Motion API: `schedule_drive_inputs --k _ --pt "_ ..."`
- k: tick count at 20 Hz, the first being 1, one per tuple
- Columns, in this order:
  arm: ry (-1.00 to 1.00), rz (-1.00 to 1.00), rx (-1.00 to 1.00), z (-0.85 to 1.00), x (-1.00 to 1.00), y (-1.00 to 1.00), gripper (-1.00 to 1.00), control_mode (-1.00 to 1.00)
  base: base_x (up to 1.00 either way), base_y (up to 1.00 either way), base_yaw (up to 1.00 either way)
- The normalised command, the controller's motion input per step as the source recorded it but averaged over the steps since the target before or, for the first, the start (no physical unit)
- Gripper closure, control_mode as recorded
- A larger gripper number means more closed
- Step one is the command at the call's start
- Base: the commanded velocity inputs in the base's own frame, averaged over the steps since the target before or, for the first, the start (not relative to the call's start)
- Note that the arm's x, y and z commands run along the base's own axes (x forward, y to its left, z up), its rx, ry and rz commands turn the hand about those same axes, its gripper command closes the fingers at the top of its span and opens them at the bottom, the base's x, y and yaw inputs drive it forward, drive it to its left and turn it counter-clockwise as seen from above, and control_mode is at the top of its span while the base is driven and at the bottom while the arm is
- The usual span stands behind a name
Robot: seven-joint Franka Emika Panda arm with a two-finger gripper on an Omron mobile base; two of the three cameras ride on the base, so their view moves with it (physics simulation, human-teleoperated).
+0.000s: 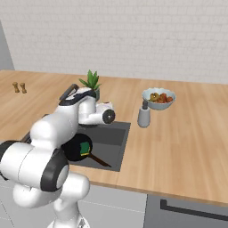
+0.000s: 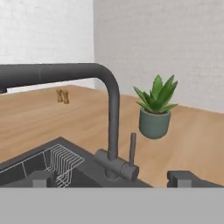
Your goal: Pick the pan and sponge and place them into the sink. Then turn on the water.
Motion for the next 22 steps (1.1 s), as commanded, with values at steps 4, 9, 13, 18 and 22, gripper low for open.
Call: schedule_drive_inputs --k 4,9,13,18,22 --pt "-0.20 0.20 0.00 -0.29 0.22 0.01 -1.00 -1.00 0.00 0.00 0.00" --pt "-0.02 0.07 0.01 0.00 0.13 0.17 -1.00 -1.00 0.00 0.00 0.00" --pt "0.00 0.04 0.00 0.00 0.20 0.30 -1.00 -1.00 0.00 0.00 0.00" --pt "0.00 0.01 0.00 0.04 0.23 0.21 -1.00 -1.00 0.00 0.00 0.00" --pt "-0.02 0.00 0.01 0.00 0.24 0.21 -1.00 -1.00 0.00 0.00 0.00"
